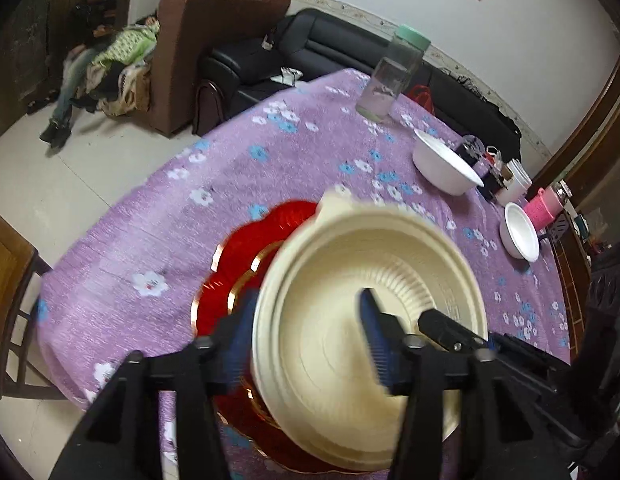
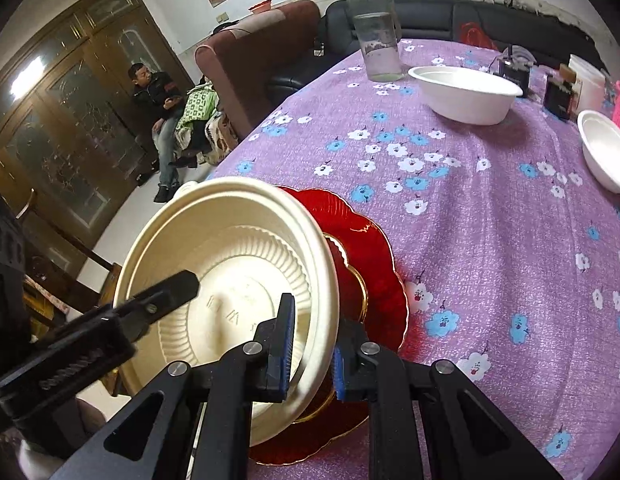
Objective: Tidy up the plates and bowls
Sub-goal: 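Lower the beige bowl onto the white bowl and open the left gripper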
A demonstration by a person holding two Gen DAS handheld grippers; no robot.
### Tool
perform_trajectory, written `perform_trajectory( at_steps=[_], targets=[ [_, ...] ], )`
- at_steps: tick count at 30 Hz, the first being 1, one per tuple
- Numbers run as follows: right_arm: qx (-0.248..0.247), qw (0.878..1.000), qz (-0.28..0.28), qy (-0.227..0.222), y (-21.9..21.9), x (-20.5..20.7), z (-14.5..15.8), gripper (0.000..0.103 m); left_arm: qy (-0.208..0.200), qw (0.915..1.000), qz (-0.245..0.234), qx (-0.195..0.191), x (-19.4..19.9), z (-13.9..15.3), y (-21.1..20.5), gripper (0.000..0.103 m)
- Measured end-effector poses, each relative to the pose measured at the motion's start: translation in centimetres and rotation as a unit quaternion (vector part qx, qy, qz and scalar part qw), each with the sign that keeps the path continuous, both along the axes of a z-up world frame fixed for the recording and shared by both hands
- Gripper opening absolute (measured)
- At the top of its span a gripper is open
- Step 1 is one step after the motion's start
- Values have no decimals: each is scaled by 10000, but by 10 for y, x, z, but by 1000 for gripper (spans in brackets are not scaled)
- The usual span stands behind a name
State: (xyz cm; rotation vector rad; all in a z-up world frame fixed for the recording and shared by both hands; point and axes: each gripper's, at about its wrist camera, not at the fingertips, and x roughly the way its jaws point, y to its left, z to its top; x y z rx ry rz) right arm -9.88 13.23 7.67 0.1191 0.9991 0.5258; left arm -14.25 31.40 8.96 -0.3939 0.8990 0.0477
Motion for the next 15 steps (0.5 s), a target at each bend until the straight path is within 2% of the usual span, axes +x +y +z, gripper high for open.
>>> perform_trajectory(
  at_steps=[1, 8, 12, 14, 15],
  targets=[
    [-2, 10000, 26, 3, 1, 0, 0, 15, -40, 10000, 35, 5, -1, 2, 2, 66],
    [16, 10000, -13, 77, 1, 4, -3, 15, -219, 9992, 299, -162, -5, 10, 21, 66],
    [79, 10000, 4, -49, 3, 0, 0, 16, -379, 9985, 344, -176, -11, 19, 24, 68],
    [50, 9999, 33, -162, 6, -3, 3, 23, -462, 9983, 340, -134, -14, 24, 22, 70],
    [25, 9997, 22, -230, 7, -4, 4, 33, -499, 9981, 334, -117, -14, 26, 21, 70]
  ],
)
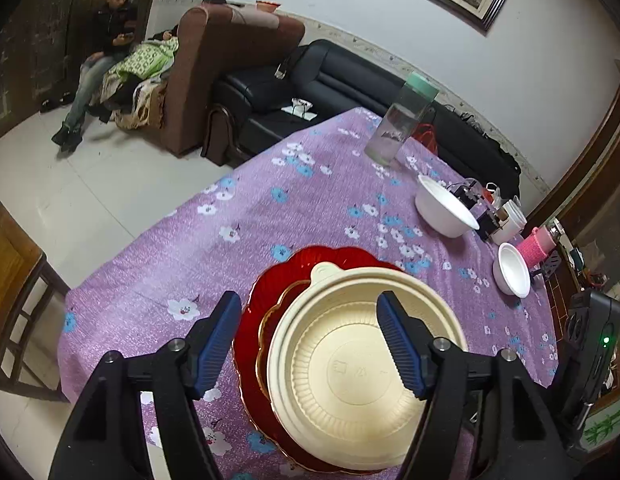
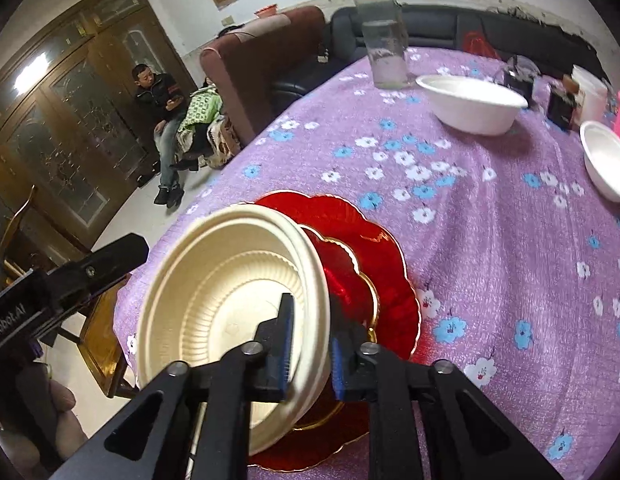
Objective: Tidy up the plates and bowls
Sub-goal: 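Lower the beige bowl onto the white bowl and open the left gripper, then move the left gripper to the white bowl beside the pink bottle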
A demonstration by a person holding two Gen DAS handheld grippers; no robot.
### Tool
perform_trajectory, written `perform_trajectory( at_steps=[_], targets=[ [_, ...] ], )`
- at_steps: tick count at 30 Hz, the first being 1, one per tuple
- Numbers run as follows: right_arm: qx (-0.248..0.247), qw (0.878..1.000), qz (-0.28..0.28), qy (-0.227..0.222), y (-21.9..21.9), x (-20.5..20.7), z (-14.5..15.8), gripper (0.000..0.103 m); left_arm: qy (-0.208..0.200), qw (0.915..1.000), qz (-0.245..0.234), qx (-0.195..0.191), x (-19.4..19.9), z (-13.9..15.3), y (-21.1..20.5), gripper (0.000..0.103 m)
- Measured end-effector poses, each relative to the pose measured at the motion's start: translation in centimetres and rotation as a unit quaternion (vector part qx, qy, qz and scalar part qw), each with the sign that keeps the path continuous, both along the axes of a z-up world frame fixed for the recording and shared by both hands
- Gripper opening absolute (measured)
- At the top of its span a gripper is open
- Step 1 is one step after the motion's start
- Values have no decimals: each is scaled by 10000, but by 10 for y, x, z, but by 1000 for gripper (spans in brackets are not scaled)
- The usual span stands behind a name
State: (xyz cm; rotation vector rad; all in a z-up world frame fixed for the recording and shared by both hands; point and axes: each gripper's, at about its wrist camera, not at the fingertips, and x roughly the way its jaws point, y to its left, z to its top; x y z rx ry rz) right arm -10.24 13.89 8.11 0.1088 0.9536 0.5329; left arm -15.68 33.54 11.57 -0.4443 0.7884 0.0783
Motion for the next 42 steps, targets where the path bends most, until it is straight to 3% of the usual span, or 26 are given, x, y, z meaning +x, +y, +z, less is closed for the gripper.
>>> perform_trajectory(
  at_steps=[1, 3, 10, 14, 19, 22, 32, 42],
  targets=[
    [5, 10000, -13, -73, 0, -1, 2, 45, -34, 10000, -5, 14, -1, 2, -1, 71],
    [81, 9998, -59, -170, -2, -2, 5, 51, -87, 10000, -10, 20, -3, 6, -2, 73],
    [393, 9980, -330, -381, -25, -6, 18, 54, -212, 9997, -44, 119, -7, 16, -12, 78],
    [307, 9962, -449, -677, -40, -15, 27, 58, -394, 9982, -13, 456, -11, 27, -29, 86],
    [95, 9916, -693, -1091, -71, -29, 29, 66, -822, 9922, -385, 859, -20, 45, -63, 87],
    [32, 9869, -1031, -1238, -101, -34, 26, 68, -846, 9892, -603, 1031, -20, 48, -84, 87],
    [82, 9753, -2076, -746, -211, -33, 6, 70, -571, 9816, -1335, 1242, -11, 35, -146, 87],
    [90, 9695, -2297, -855, -246, -35, 12, 75, -478, 9759, -1541, 1469, -1, 35, -181, 87]
  ],
)
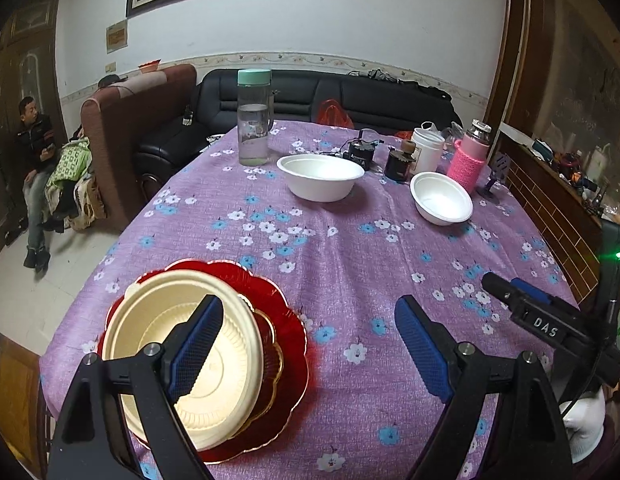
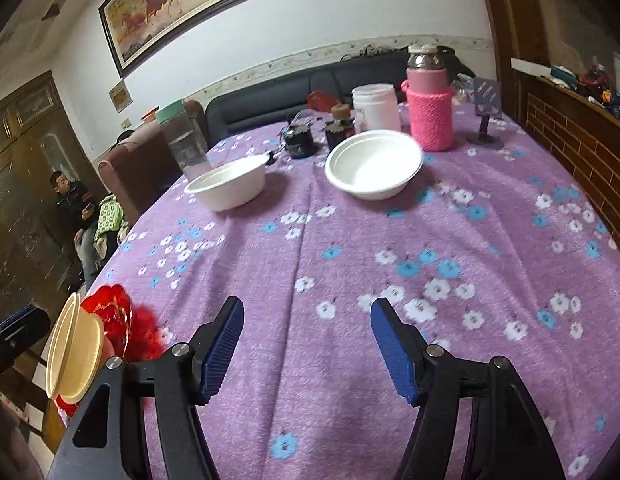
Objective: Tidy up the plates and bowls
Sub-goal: 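Move the left gripper to the white bowl beside the pink bottle, then grasp the rim of the white bowl with the left gripper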
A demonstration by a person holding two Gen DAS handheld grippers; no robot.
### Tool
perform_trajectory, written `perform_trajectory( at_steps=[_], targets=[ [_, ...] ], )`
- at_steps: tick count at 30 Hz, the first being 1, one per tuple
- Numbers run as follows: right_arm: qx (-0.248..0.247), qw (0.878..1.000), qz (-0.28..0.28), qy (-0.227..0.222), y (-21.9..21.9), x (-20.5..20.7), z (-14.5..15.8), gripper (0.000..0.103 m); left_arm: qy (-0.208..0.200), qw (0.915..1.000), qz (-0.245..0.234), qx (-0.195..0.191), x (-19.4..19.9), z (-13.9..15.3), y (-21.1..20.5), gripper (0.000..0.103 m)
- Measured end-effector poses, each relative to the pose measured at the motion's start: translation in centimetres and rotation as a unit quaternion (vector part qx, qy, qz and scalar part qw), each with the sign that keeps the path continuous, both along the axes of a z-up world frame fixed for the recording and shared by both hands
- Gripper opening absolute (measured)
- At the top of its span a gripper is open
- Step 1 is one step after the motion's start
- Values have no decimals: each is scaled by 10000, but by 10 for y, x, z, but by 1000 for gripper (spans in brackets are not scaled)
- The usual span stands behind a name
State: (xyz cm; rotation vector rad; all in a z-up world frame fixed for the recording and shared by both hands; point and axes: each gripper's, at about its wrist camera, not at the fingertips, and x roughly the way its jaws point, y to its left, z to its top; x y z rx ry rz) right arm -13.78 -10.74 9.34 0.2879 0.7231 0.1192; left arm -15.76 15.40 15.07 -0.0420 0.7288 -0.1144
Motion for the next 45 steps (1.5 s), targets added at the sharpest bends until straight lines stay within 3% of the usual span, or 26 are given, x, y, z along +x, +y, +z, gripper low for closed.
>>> perform_trajectory(
  at_steps=[9, 15, 18, 23, 27, 33, 37, 40, 45],
  targets=[
    [163, 9998, -26, -93, -12, 19, 20, 77, -208, 9993, 90, 301, 23, 21, -9, 87],
    [271, 9992, 83, -290, -17, 42, 64, 77, -247, 9994, -119, -220, 59, 77, 3, 87],
    [319, 9985, 184, -407, -17, 61, 95, 77, -320, 9990, -81, -290, 86, 102, 8, 93],
    [373, 9981, 381, -304, -6, 103, 121, 77, -146, 9991, 8, -386, 137, 114, 16, 93],
    [278, 9982, 534, -49, 9, 142, 118, 77, 285, 9972, 133, -676, 195, 96, 28, 93],
    [591, 9946, 594, 614, 28, 208, 69, 77, 1187, 9888, 556, -714, 274, 32, 42, 93],
    [859, 9896, 570, 1003, 39, 247, 31, 76, 1634, 9805, 795, -742, 315, -12, 48, 79],
    [1096, 9846, 583, 1230, 48, 270, 7, 72, 1811, 9745, 856, -1009, 338, -36, 52, 79],
    [1031, 9816, 661, 1462, 67, 294, -24, 68, 2065, 9673, 839, -1209, 367, -63, 45, 79]
  ],
)
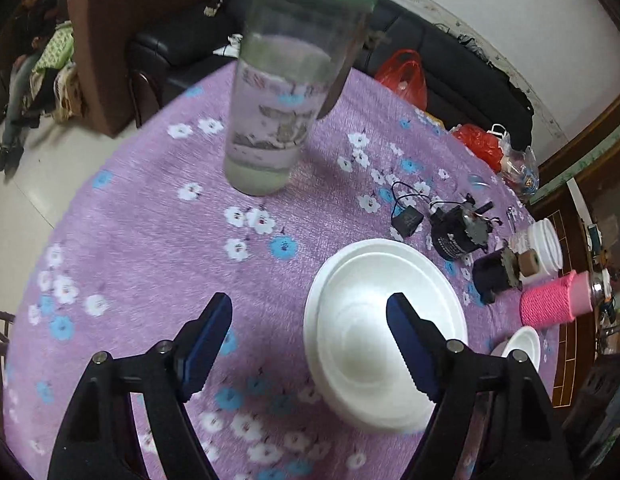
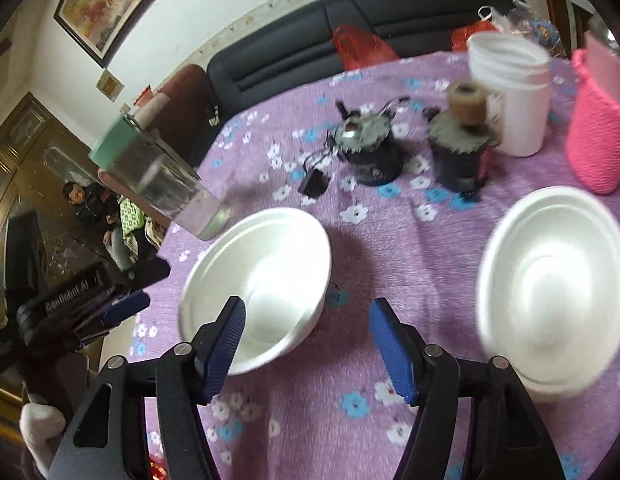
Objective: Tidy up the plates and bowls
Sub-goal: 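Grasp the rim of the white bowl with the left gripper, then lift the white bowl and carry it over the red plate stack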
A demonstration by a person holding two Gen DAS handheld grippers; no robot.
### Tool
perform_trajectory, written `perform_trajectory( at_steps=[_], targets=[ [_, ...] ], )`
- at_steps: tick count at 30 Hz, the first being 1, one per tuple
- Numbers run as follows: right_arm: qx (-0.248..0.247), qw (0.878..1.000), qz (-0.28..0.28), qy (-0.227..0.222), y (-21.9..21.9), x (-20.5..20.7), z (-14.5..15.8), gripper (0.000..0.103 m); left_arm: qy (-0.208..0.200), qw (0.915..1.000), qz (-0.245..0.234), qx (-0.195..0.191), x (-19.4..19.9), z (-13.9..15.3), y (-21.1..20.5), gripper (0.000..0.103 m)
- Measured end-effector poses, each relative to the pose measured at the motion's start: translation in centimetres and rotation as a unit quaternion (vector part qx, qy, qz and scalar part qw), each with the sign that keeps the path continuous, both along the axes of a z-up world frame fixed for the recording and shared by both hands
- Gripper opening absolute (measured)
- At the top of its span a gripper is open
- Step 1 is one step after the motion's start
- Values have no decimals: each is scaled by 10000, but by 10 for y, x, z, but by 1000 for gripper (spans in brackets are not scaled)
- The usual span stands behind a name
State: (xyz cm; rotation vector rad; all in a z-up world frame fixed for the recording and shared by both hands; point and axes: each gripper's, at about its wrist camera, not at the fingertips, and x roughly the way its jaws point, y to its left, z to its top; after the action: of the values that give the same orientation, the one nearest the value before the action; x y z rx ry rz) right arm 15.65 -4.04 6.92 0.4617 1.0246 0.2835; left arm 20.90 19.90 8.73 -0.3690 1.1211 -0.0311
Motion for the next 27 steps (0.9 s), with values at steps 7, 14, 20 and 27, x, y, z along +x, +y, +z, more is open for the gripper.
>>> perform_trajectory(
  at_steps=[7, 14, 20, 27],
  targets=[
    [-98, 9997, 131, 160, 13, 12, -25, 57, 397, 9977, -369, 402, 19, -28, -22, 55],
    [2, 9997, 116, 217, 15, 12, -34, 25, 654, 9954, -633, 293, 17, -43, -34, 23],
    [184, 9996, -19, 211, 2, 1, -24, 15, 505, 9958, -747, 159, 0, -23, -32, 8],
    [-25, 9996, 175, -232, 9, -42, 19, 14, 249, 9969, -741, 18, -45, 14, -25, 8]
  ],
)
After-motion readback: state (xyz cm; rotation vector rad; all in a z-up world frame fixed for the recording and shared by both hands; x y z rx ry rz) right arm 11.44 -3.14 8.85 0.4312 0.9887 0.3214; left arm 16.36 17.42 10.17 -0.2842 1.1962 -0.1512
